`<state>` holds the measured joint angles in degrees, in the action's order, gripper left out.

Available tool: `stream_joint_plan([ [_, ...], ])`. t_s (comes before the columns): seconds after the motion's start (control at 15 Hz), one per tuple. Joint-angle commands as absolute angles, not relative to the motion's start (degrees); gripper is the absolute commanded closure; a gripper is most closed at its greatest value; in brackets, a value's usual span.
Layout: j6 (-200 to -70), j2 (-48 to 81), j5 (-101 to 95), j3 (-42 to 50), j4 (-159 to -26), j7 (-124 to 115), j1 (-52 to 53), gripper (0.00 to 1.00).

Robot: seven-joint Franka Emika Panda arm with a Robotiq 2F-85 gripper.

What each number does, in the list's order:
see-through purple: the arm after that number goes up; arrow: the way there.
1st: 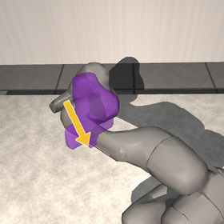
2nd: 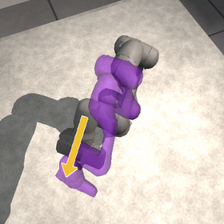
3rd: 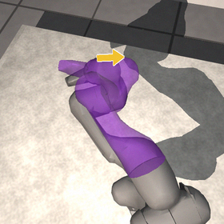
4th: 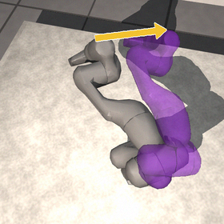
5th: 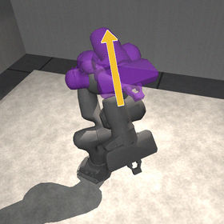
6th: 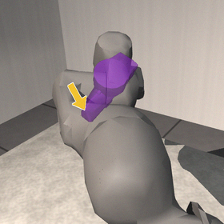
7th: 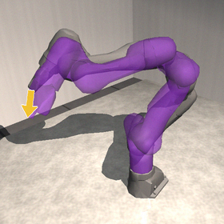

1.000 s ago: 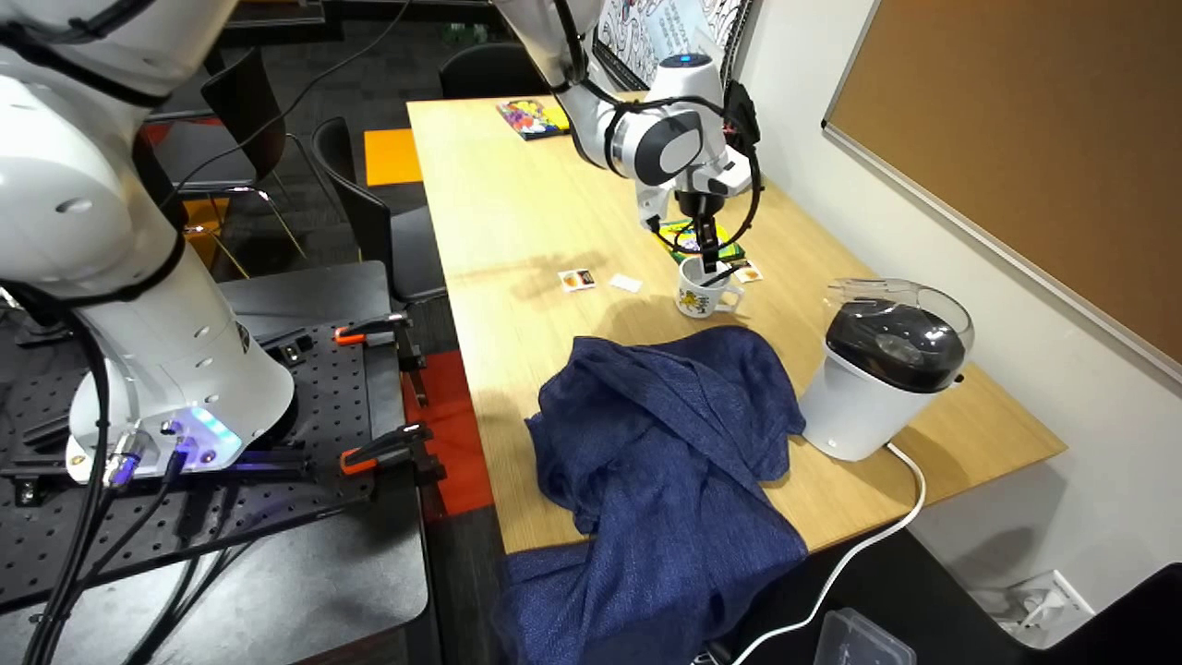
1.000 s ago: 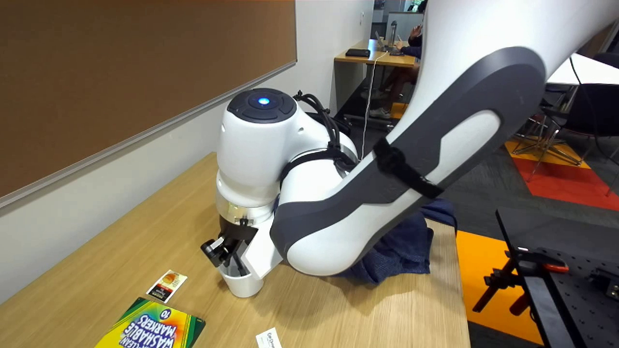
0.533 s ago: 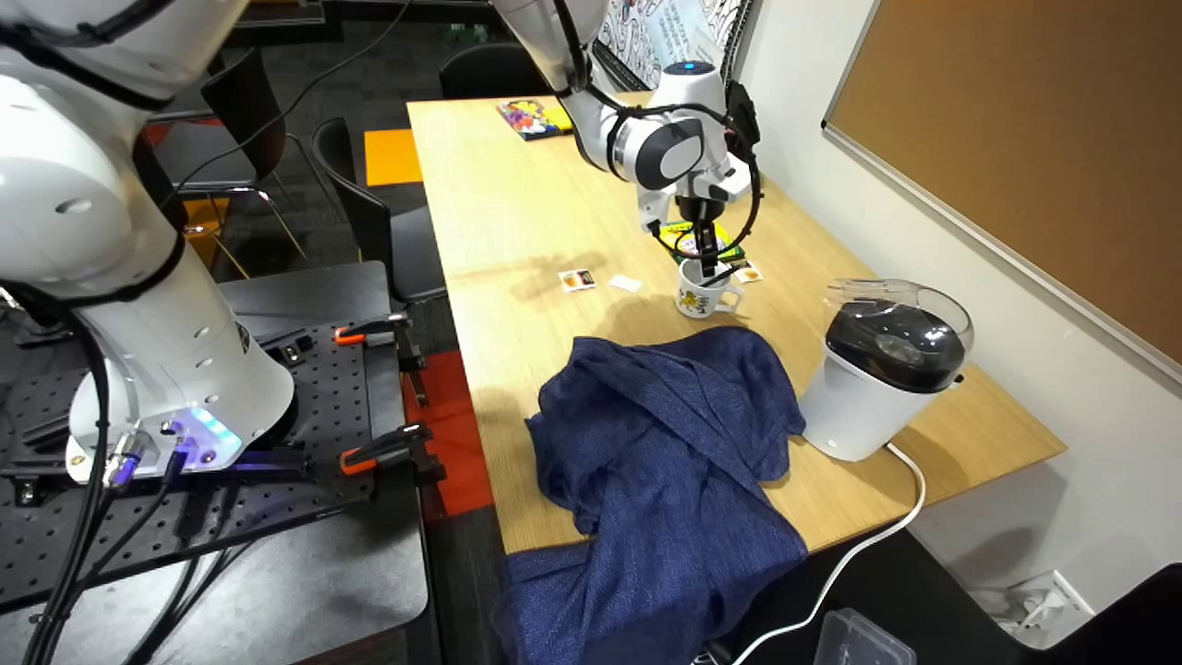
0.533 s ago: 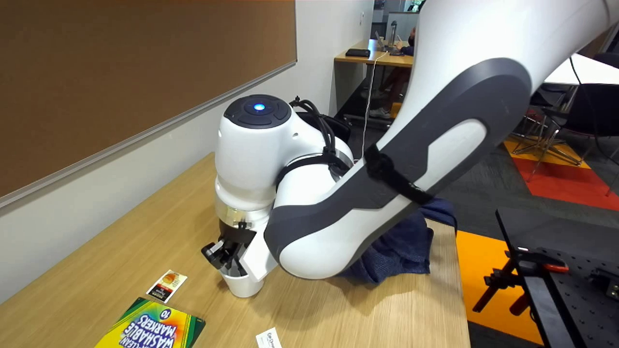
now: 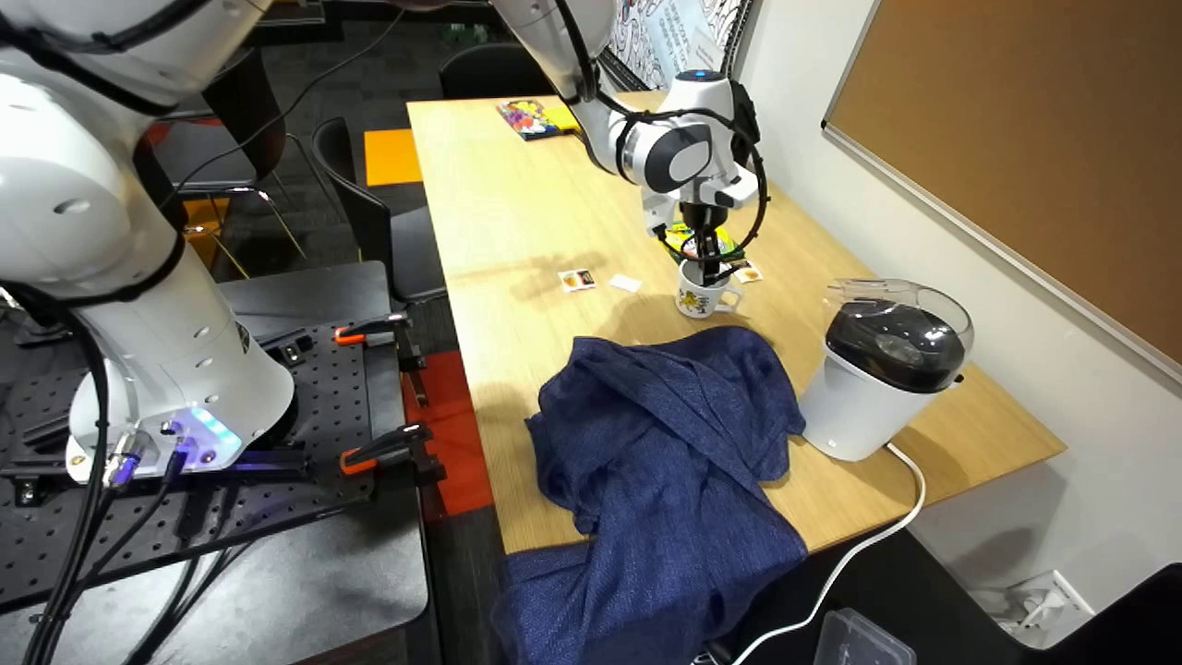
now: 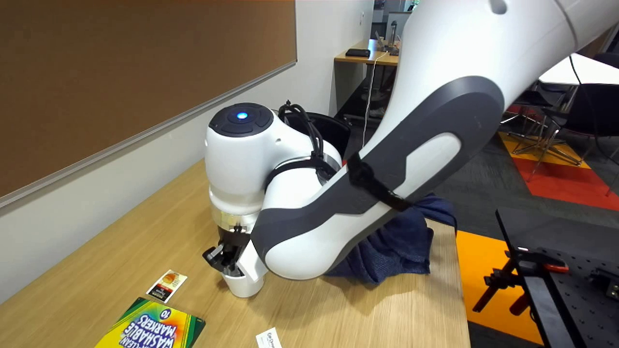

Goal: Take the black pen out of the white mug

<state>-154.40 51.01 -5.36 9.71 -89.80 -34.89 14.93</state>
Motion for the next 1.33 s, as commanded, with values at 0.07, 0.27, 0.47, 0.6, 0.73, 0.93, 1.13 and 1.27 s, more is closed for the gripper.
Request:
stream_joint_plan([
  [0.07,-151.0,53.9,-4.1,9.2,-84.6,-32.1,13.9,0.51],
  [0.27,-151.8,55.5,-4.5,9.4,-82.7,-30.9,13.9,0.52],
  [0.47,-151.8,56.7,-4.6,9.7,-81.3,-29.7,14.2,0.78],
  [0.6,-151.7,56.8,-4.5,9.8,-81.2,-29.2,14.4,0.92],
  [0.73,-151.9,56.3,-4.6,10.2,-81.7,-29.0,14.9,1.0],
  [0.93,-152.5,54.6,-5.0,11.1,-83.9,-30.0,16.1,0.97],
  [1.13,-153.8,52.5,-5.9,13.0,-86.6,-31.4,18.2,0.97],
  [1.27,-155.4,51.0,-6.7,14.7,-88.5,-32.1,20.0,0.97],
])
